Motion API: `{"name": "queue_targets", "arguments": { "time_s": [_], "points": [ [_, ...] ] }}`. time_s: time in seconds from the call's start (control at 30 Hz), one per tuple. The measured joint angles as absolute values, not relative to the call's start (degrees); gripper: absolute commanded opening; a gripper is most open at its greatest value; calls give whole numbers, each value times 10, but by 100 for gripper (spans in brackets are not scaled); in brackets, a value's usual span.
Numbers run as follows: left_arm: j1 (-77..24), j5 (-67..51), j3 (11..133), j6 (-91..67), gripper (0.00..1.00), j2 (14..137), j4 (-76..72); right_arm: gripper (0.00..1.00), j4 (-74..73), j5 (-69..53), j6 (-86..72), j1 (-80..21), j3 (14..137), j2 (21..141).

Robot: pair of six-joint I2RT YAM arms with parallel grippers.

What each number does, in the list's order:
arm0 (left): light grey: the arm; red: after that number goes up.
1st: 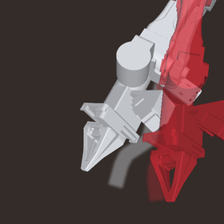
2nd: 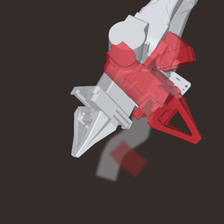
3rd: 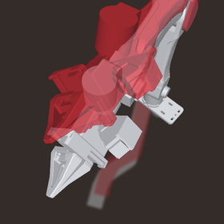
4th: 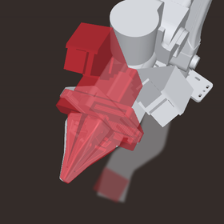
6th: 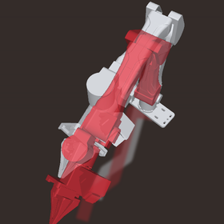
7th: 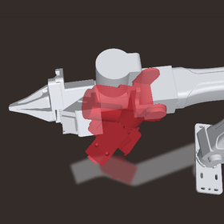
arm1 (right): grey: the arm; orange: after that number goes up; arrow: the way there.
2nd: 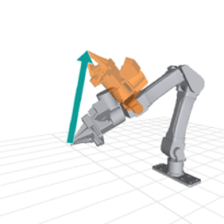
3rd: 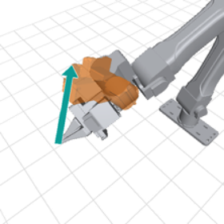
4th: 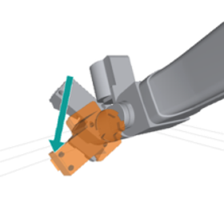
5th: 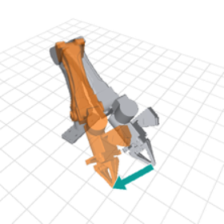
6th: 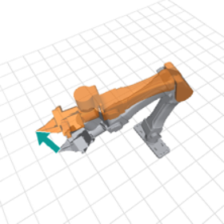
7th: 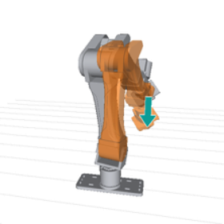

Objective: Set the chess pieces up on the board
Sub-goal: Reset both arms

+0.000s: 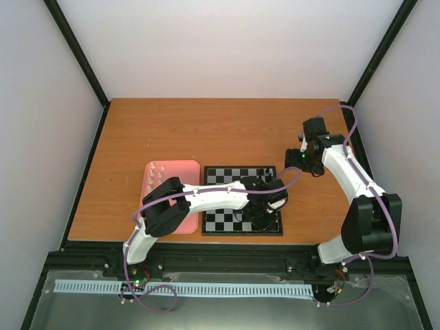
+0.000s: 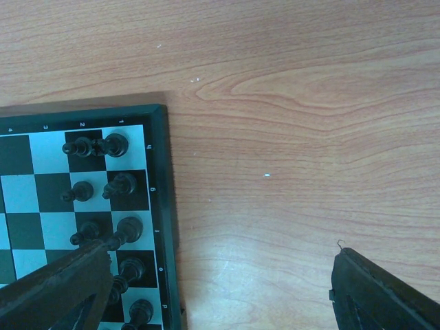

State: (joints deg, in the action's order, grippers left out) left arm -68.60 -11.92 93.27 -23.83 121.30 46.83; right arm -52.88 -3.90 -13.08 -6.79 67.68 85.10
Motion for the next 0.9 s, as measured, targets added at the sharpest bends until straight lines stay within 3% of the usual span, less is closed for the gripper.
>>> {"name": "queue_targets", "arguments": {
  "time_s": [0.13,0.3,0.33,0.37,0.9],
  "points": [
    [-686,-107,933,-236,58,1206,469,100,-529,-39,-131,-68,677,851],
    [-686,-92,933,-229,86,1192,474,100,-529,-39,-131,-68,677,850],
    [-686,-88,934,-227,97,1188,477,100,-529,-39,-131,-68,677,849],
    [-686,-85,935,-224,99,1184,479,100,-529,-39,-131,-68,677,847],
    [-652,-34,963,-210,100,1067,559,100,-537,-43,-145,-68,698,825]
  ]
}}
